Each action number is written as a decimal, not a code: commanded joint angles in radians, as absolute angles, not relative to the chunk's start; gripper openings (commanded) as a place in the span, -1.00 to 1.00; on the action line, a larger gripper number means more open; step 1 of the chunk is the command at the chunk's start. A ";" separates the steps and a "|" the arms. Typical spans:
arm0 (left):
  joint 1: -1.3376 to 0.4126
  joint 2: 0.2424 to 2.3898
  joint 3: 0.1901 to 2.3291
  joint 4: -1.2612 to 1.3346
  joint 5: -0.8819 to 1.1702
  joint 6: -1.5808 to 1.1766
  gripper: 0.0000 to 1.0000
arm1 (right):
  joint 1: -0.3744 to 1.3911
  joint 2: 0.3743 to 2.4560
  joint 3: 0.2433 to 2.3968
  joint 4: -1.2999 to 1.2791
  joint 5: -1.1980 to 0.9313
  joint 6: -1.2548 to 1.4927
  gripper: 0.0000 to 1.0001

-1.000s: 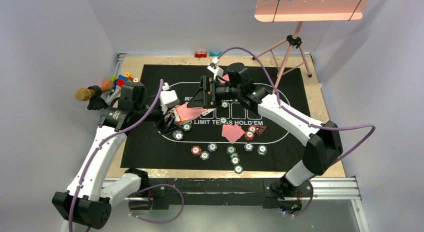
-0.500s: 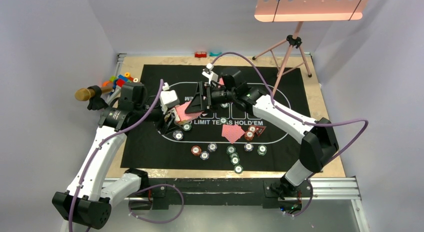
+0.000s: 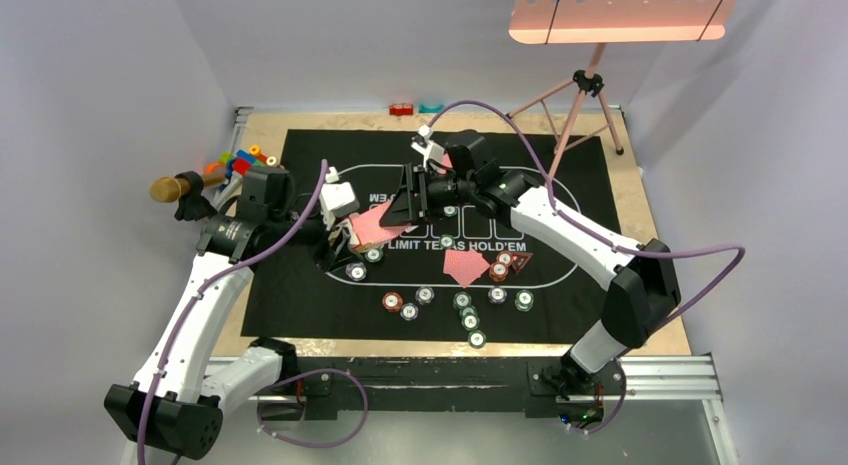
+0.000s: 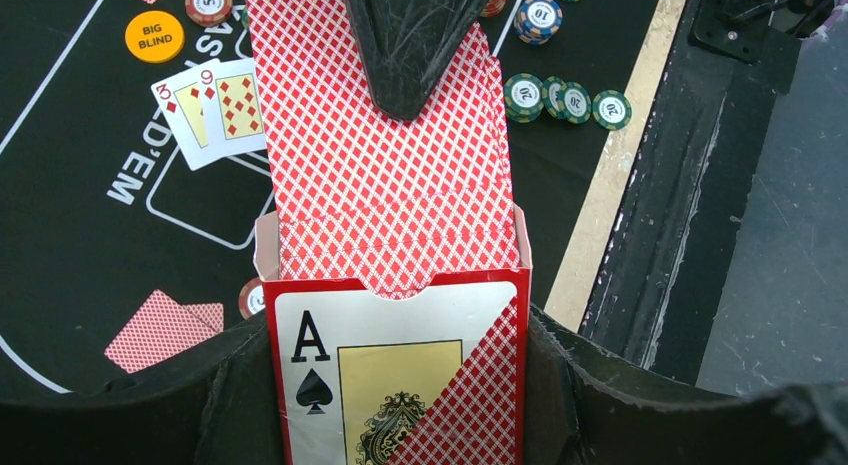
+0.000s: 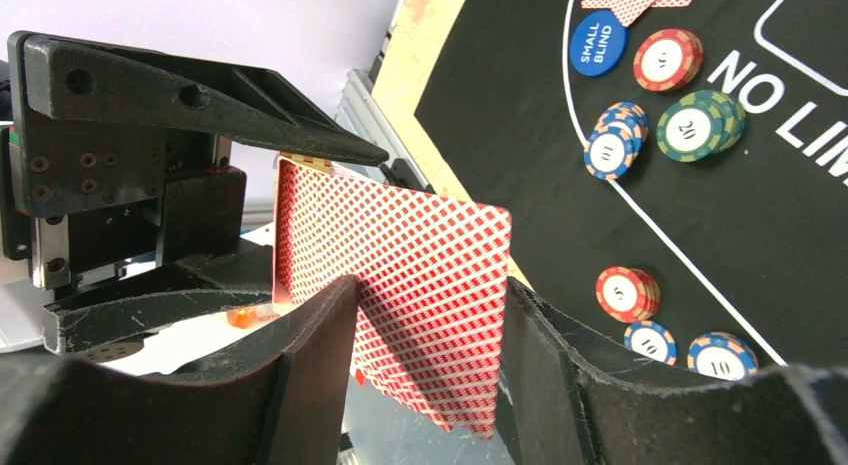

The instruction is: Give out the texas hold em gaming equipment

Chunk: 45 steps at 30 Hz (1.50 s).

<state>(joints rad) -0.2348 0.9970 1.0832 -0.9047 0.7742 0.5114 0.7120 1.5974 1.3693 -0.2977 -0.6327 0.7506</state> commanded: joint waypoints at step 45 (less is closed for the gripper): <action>-0.227 0.946 1.083 -0.840 0.848 0.465 -1.00 | 0.764 1.526 1.622 -0.606 -0.291 0.465 -0.18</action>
